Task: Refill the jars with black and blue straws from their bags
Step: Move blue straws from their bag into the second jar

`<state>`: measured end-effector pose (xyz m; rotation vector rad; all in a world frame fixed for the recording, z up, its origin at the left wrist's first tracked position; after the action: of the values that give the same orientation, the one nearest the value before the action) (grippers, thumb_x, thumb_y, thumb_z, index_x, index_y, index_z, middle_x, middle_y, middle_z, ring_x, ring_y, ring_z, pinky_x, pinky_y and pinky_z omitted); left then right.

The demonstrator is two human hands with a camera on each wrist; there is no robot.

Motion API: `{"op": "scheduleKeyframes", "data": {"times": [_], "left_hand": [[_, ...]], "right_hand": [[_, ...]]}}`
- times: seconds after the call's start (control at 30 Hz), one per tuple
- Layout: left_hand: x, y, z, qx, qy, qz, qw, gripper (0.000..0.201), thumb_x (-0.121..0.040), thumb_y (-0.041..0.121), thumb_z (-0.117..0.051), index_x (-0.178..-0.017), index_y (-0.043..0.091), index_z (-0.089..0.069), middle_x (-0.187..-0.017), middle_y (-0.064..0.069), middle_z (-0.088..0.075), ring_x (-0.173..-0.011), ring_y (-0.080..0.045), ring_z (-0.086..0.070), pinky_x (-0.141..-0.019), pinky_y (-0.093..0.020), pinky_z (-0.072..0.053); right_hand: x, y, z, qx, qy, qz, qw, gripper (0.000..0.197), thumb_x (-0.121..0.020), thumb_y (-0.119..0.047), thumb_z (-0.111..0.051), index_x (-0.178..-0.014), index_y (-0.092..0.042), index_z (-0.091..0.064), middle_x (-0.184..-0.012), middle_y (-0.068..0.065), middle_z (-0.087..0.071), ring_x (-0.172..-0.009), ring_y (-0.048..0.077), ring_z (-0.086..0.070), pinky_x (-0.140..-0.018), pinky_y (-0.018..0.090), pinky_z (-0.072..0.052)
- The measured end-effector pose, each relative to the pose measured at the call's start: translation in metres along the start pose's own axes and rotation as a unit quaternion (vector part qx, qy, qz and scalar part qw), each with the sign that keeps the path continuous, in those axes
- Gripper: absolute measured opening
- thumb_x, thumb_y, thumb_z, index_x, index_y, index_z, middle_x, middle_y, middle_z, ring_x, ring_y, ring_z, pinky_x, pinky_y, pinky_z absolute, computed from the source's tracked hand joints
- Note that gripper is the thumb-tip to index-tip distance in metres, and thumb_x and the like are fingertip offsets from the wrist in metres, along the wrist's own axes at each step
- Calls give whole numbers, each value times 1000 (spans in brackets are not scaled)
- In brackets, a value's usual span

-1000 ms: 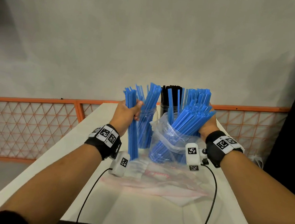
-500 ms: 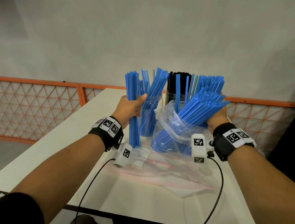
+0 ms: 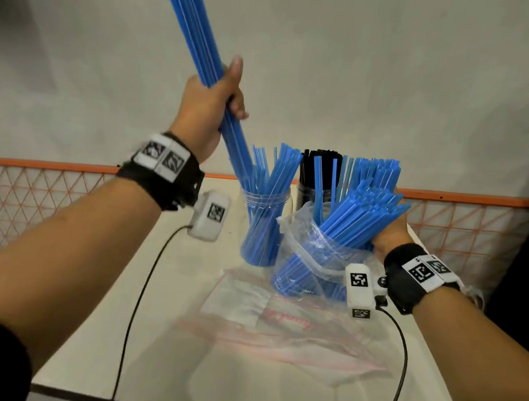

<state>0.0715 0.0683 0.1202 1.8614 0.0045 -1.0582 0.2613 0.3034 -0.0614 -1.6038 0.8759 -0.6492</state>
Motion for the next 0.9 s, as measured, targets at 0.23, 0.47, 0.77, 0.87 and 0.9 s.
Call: {"op": "scheduleKeyframes", "data": {"times": [0.23, 0.47, 0.77, 0.87, 0.9], "left_hand": [[-43, -6, -29, -12, 15, 14, 1000, 29, -91, 29, -69, -79, 16, -46, -50, 5, -46, -50, -15, -46, -61, -33, -48], [-28, -101, -16, -132, 6, 133, 982, 19, -88, 17, -73, -77, 8, -60, -60, -4, -66, -71, -26, -63, -79, -39, -56], [-28, -113, -28, -252, -87, 194, 944, 16, -88, 18, -71, -77, 7, -66, -75, -5, -72, -68, -15, -66, -63, -26, -53], [-39, -100, -25, -266, -36, 147, 952, 18, -86, 15, -71, -71, 11, -63, -68, -5, -71, -63, -16, -65, -59, -23, -50], [-37, -104, -29, -295, -67, 158, 940, 19, -87, 15, -70, -69, 10, -64, -70, -7, -72, -65, -18, -63, -60, -25, -49]], "right_hand": [[3, -4, -1, 49, -6, 8, 999, 22, -99, -24, -45, -80, -20, -53, -89, 7, -62, -84, 25, -60, -76, 40, -53], [6, -5, 1, 20, -6, 16, 1000, 23, -100, -18, -42, -81, -18, -54, -92, 7, -62, -87, 27, -59, -79, 41, -50], [6, -8, -1, 47, -6, 23, 999, 25, -101, -18, -38, -101, -1, -57, -120, 30, -57, -109, 41, -56, -82, 43, -49], [6, -6, 1, 30, -2, 14, 999, 26, -102, -19, -37, -87, -11, -55, -112, 24, -61, -88, 31, -62, -66, 32, -51], [5, -5, 2, 34, -3, 10, 999, 25, -102, -17, -38, -84, -13, -54, -117, 26, -59, -86, 28, -61, -70, 34, -52]]}}
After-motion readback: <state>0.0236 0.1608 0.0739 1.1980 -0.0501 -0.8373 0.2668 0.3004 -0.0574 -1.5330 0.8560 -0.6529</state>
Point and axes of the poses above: each hand's wrist, its own x-axis away from the middle knuckle, its own z-axis out of the back of the hand, y = z × x, the point moved 8 cm from there along -x, towards the middle knuckle
